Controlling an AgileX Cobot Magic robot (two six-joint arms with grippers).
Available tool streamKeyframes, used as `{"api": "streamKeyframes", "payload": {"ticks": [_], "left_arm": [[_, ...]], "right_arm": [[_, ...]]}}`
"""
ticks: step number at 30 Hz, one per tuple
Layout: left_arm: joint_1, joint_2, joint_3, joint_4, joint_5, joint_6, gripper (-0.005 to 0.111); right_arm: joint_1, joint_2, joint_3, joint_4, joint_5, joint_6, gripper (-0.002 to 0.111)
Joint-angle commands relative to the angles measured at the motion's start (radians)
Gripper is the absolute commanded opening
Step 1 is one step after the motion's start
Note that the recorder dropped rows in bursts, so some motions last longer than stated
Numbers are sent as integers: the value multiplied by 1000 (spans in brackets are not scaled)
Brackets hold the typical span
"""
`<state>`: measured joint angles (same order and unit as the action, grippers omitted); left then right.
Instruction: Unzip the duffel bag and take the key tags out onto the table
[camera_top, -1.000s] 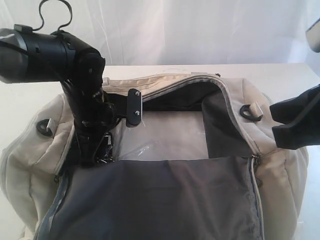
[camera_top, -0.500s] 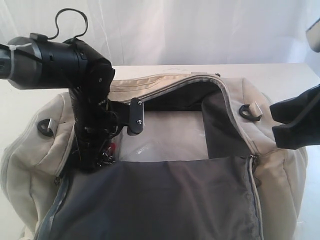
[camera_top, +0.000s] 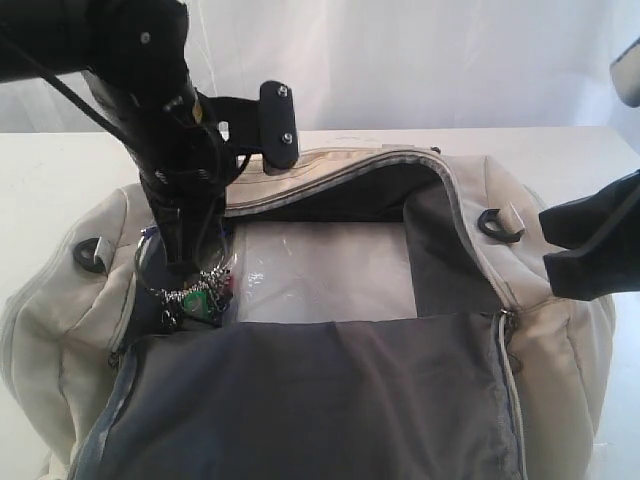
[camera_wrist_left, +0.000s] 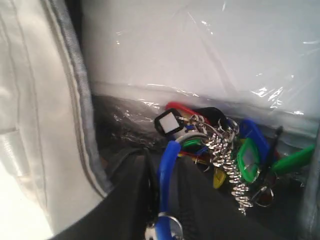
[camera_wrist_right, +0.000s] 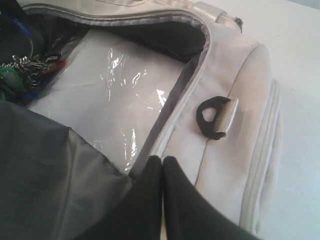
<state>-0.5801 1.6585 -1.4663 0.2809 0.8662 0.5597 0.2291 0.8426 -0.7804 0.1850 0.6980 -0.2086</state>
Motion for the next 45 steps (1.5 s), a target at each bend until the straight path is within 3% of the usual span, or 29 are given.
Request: {"api": "streamKeyframes", "payload": {"ticks": [1,10,26,45], "left_arm": [[-3,-85,-7,-1,22,-39,0],[-3,-235,-7,10,39,-40,0],[8,-379,-7,303,137,-153,0],[320,-402,-7,325,85,-198,0]], "right_arm": [[0,-4,2,5,-12,4,0],[0,-2,2,5,-14,4,0],[0,-2,2,5,-14,4,0],[0,-2,2,5,-14,4,0]]}}
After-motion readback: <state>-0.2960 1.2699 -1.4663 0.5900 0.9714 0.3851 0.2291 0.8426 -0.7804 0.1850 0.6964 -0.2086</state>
